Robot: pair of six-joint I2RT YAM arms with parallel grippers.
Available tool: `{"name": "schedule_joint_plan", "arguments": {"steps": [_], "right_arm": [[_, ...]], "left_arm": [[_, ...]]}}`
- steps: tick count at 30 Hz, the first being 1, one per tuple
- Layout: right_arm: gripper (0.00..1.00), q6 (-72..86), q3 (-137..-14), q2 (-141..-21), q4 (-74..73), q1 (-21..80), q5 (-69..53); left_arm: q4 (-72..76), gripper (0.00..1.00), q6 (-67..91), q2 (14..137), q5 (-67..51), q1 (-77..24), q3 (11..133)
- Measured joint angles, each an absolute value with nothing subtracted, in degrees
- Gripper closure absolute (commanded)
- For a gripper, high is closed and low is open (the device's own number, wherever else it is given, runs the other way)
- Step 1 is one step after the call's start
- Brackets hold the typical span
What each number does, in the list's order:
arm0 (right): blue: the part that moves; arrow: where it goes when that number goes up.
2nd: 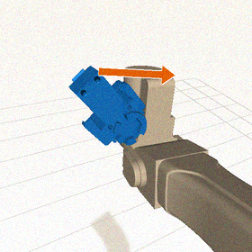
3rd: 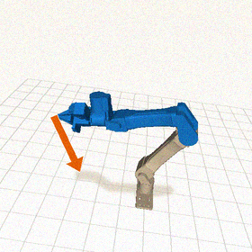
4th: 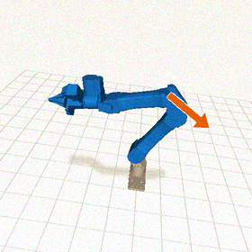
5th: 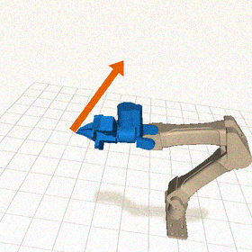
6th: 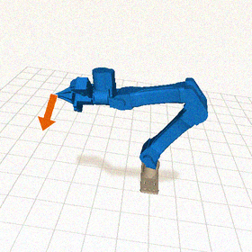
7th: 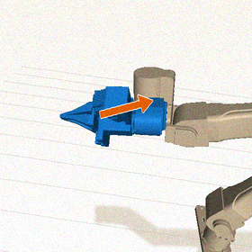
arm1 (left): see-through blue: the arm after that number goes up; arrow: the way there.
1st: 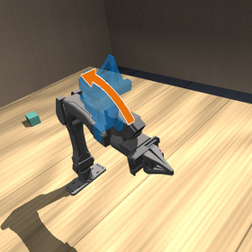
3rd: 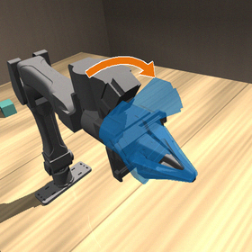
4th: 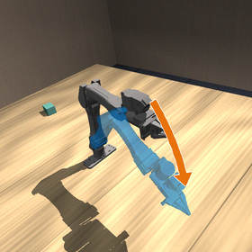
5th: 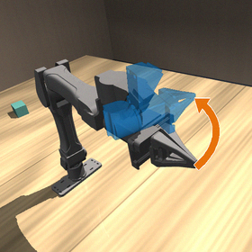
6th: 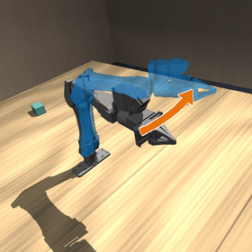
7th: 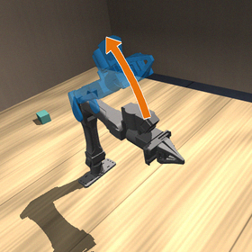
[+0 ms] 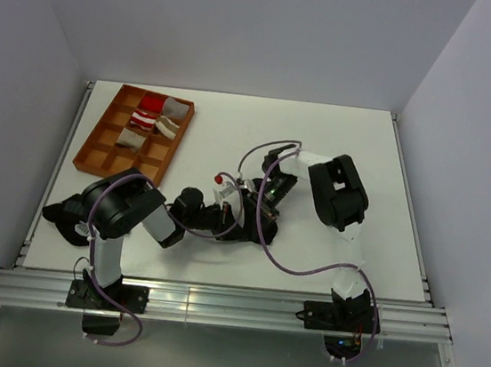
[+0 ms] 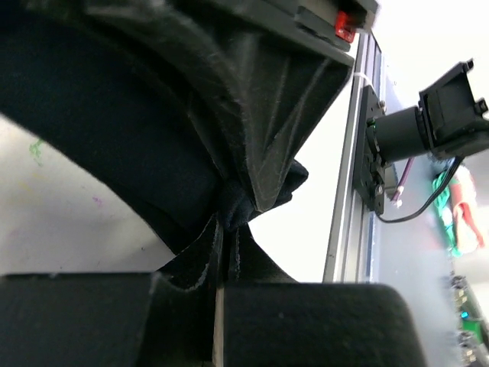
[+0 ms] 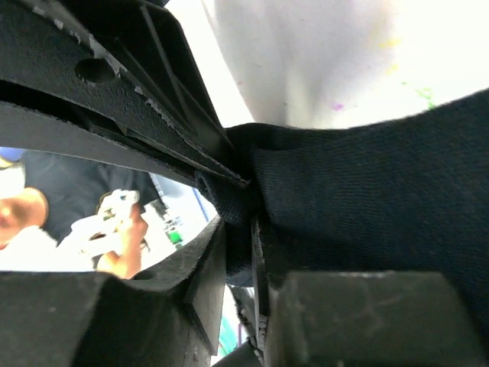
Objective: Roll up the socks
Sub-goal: Roll the sock at the center of the board.
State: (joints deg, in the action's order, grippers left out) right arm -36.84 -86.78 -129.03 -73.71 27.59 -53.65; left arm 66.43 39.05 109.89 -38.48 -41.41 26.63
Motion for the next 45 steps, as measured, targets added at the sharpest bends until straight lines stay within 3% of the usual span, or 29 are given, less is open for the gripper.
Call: {"name": "schedule_joint_plan", "arguments": {"steps": [5, 15, 29, 45], "right_arm": [[0.60, -31.40, -82.46, -123.22, -66.72, 27.59, -49.10], [0.55, -23.40, -77.21, -104.79, -52.62, 27.59, -38.83], [0.44, -27.03, -63.46, -90.52, -43.11, 28.40, -27.66], [0.42, -27.97, -60.10, -93.08, -37.58, 37.45, -20.05]], "left_arm": [[62.28, 1.00, 42.50, 109.65, -36.93, -41.76, 27.18], [43.68, 1.00, 50.26, 103.88, -31.22, -42.24, 31.64], [26.24, 1.00, 64.55, 103.20, -30.13, -42.26, 39.18], [23.73, 1.00, 71.11, 106.04, -30.96, -42.26, 42.15]]}}
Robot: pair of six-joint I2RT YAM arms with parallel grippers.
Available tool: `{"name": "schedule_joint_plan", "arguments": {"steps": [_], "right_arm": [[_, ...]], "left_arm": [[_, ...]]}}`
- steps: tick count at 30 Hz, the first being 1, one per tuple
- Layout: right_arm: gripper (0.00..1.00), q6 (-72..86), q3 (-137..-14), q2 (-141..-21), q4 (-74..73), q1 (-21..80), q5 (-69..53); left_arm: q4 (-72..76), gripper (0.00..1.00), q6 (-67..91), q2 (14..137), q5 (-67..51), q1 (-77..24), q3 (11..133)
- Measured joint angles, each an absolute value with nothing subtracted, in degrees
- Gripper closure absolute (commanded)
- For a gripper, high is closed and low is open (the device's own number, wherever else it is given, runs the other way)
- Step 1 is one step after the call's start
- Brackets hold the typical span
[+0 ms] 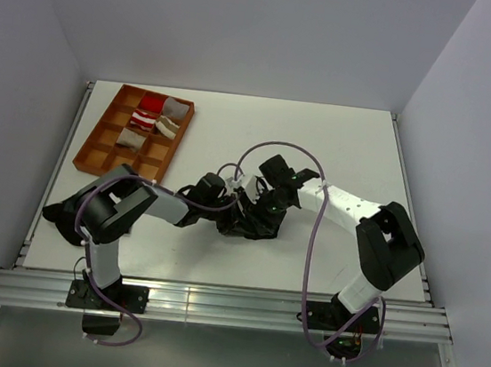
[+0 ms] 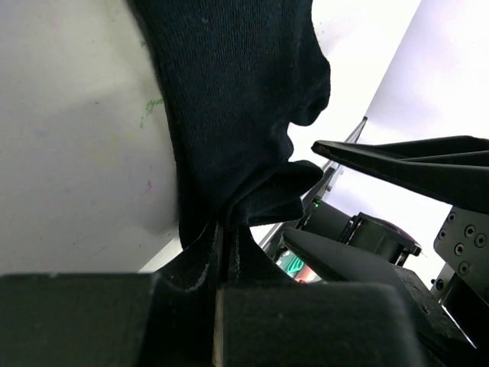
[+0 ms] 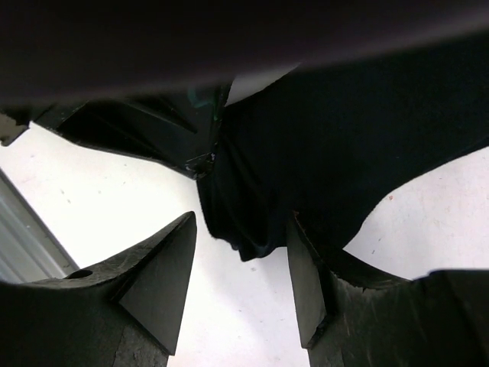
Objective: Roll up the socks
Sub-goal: Roll the sock at the center of the board.
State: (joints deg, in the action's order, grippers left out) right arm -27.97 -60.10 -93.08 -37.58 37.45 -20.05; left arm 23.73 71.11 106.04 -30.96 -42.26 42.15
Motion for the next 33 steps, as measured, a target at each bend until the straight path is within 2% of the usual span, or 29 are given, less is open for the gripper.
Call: {"name": "schedule_joint_plan", "arguments": {"steps": [13, 19, 20, 23, 24, 27, 28, 33], "right_arm": [[0.43, -28.69, -58.00, -93.14, -36.27, 37.74, -17.65], [0.61, -28.40, -57.93, -93.30, -35.94, 37.74, -17.39], [0.70, -28.38, -57.98, -93.56, -35.97, 37.74, -17.47], [0.84, -28.16, -58.24, -94.74, -36.01, 37.71, -17.78], [0.86, -28.18, -58.43, -95.22, -36.16, 37.60, -18.02], [0.89, -28.01, -60.01, -97.12, -37.34, 36.91, -19.38], [0.89, -27.97, -60.77, -97.89, -38.02, 36.36, -20.32], [0.91, -28.18, -66.30, -103.72, -42.15, 32.10, -26.24]], "left_arm": [[24.53, 1.00, 72.71, 107.00, -31.70, -42.26, 42.15], [24.58, 1.00, 72.71, 107.26, -31.68, -42.24, 42.35], [24.58, 1.00, 72.79, 107.33, -31.68, -42.24, 42.35], [24.71, 1.00, 73.12, 107.42, -31.64, -42.24, 42.35], [24.73, 0.99, 73.12, 107.42, -31.62, -42.24, 42.35], [24.60, 0.89, 72.88, 107.39, -31.20, -42.24, 42.35], [24.51, 0.82, 72.71, 107.35, -30.70, -42.24, 42.35], [23.44, 0.69, 70.85, 104.68, -25.91, -42.68, 41.41]]}}
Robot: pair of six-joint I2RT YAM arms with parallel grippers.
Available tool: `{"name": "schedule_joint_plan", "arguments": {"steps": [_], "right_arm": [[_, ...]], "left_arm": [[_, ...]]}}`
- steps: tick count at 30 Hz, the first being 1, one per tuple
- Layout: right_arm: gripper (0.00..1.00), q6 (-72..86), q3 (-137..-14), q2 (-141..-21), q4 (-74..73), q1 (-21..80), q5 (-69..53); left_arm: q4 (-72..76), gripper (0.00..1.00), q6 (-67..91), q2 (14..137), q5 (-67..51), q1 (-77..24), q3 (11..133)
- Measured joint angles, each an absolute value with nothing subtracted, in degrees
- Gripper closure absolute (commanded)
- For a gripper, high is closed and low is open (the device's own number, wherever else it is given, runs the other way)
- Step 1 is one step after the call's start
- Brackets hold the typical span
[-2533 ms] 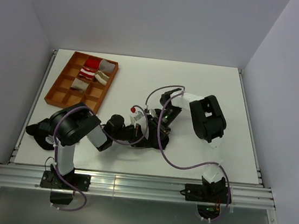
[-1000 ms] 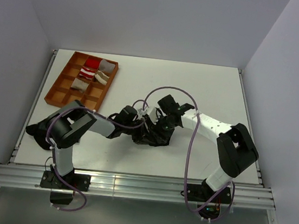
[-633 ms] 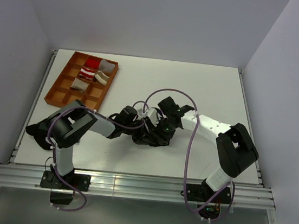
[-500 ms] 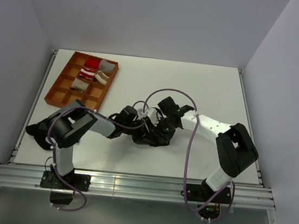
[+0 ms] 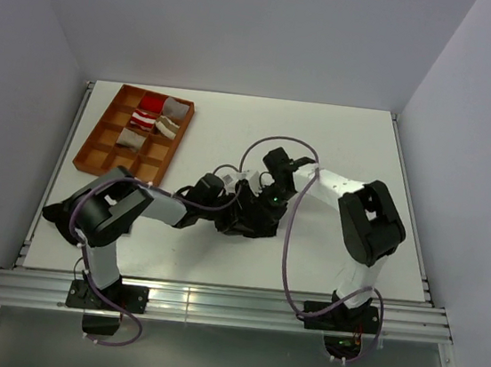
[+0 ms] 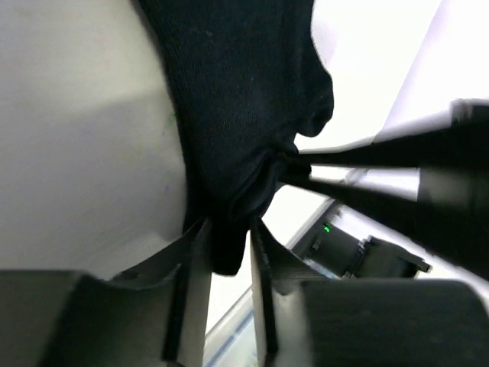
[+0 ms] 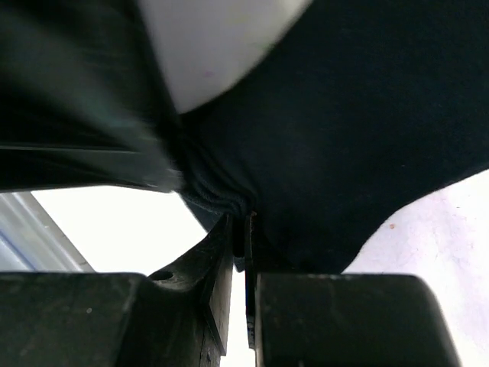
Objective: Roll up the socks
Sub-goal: Roll the sock at the center of the board.
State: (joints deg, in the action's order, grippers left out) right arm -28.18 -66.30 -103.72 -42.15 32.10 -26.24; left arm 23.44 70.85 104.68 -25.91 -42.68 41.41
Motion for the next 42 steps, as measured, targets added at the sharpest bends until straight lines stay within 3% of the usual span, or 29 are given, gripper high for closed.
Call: {"name": "schedule_joint_plan", "arguments": {"steps": [6, 16, 24, 33, 42], "right_arm": [[0.91, -27.64, -71.26, -110.56, -48.36, 28.18, -31.22], [0.92, -26.46, -75.09, -114.78, -54.00, 27.70, -33.52], [0.92, -26.00, -75.50, -115.55, -54.94, 27.70, -33.65], [0.92, -25.54, -75.72, -115.79, -55.11, 27.70, -33.63], [0.92, -25.54, -75.72, -115.79, -55.09, 27.70, -33.63]], "left_arm": [[21.50, 0.60, 64.45, 97.67, -14.90, -44.80, 39.18], [33.45, 0.62, 46.57, 93.36, -0.25, -51.29, 31.57], [46.04, 0.58, 34.79, 93.36, 0.56, -54.08, 27.55], [46.83, 0.50, 27.00, 93.58, 0.73, -56.53, 30.79], [45.95, 0.49, 24.01, 95.88, 0.30, -56.55, 30.76]]}}
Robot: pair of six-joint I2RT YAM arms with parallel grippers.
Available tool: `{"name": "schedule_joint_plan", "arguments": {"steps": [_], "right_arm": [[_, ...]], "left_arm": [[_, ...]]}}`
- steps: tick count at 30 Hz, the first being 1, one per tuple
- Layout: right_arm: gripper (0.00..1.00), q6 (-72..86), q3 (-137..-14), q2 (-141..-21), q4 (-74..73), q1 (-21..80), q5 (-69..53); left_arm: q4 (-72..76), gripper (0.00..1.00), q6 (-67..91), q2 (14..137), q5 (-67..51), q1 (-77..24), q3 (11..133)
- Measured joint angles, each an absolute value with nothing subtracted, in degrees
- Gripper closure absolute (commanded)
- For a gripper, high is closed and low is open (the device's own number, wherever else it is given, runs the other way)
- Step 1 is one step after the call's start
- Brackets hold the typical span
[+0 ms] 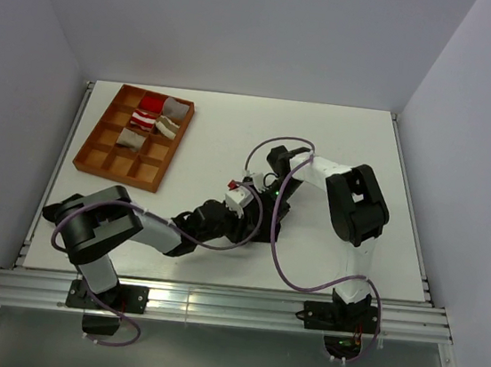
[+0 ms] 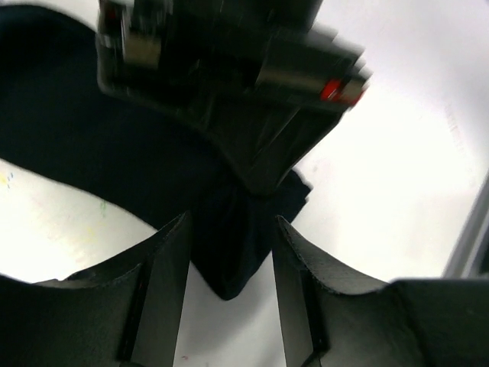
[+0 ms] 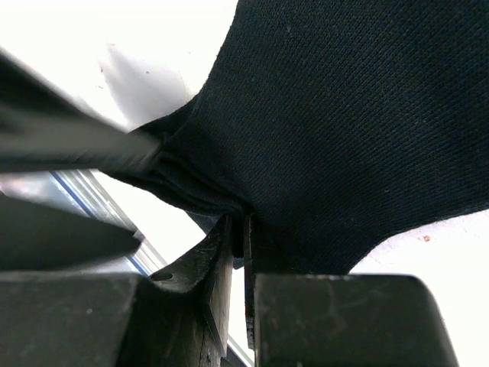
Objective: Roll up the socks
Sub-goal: Roll the sock at the center of the board.
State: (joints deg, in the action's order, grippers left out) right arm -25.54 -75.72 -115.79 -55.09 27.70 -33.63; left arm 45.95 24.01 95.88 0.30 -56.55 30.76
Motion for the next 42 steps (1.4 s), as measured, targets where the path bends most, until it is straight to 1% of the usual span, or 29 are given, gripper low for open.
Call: {"name": "schedule_joint_plan", "arguments": {"steps": [5, 8, 10, 11, 13, 14, 16, 17, 19, 20, 21, 23, 24, 26, 34, 42], "right_arm": [[0.92, -25.54, -75.70, -115.79, -55.09, 27.70, -33.65], [0.92, -25.54, -75.70, -115.79, -55.09, 27.70, -33.65], [0.92, -25.52, -75.61, -115.79, -55.07, 27.70, -33.65], [0.92, -25.52, -75.53, -115.79, -55.02, 27.70, -33.67], [0.92, -25.36, -75.35, -115.74, -54.89, 27.68, -33.69], [0.92, -25.32, -75.31, -115.74, -54.85, 27.64, -33.69], [0.92, -25.10, -75.00, -115.55, -54.57, 27.53, -33.69], [0.93, -25.02, -74.70, -115.28, -54.37, 27.49, -33.63], [0.91, -24.69, -74.04, -114.74, -53.69, 27.46, -33.45], [0.87, -24.40, -73.56, -114.26, -53.17, 27.46, -33.30], [0.76, -24.10, -72.99, -113.75, -52.49, 27.49, -33.01], [0.65, -23.38, -71.68, -112.44, -51.20, 27.49, -32.51], [0.58, -23.03, -70.76, -111.46, -50.48, 27.49, -32.16], [0.54, -22.50, -69.01, -108.92, -49.04, 27.59, -30.81], [0.52, -22.46, -63.77, -99.48, -40.53, 26.06, -23.97], [0.53, -26.48, -56.86, -86.91, -35.88, 24.21, -24.56]], "left_arm": [[45.60, 0.50, 23.38, 99.22, 0.30, -56.55, 30.76], [46.09, 0.52, 23.46, 100.44, 0.34, -56.47, 30.81], [46.35, 0.57, 23.88, 101.03, 0.73, -56.29, 31.20], [46.41, 0.64, 24.18, 101.47, 0.93, -56.21, 31.57], [46.22, 0.70, 25.34, 102.39, 0.97, -56.05, 32.58], [46.13, 0.78, 25.87, 102.76, 0.95, -56.05, 32.99], [45.89, 0.87, 27.38, 103.13, 0.95, -56.03, 33.52], [45.74, 0.94, 28.23, 103.13, 0.93, -56.01, 33.67], [45.58, 1.00, 29.85, 103.13, 0.80, -55.94, 33.67], [45.56, 1.00, 30.65, 103.13, 0.67, -55.90, 33.67], [45.39, 1.00, 31.68, 103.13, 0.30, -55.81, 33.67], [45.10, 1.00, 33.58, 103.13, -0.30, -55.61, 33.69], [44.88, 1.00, 34.70, 103.13, -0.71, -55.53, 33.69], [44.49, 1.00, 36.91, 103.13, -1.52, -55.46, 33.69], [40.45, 1.00, 46.09, 102.96, -5.32, -53.98, 34.74], [33.98, 1.00, 51.59, 101.10, -14.50, -50.02, 34.85]]}}
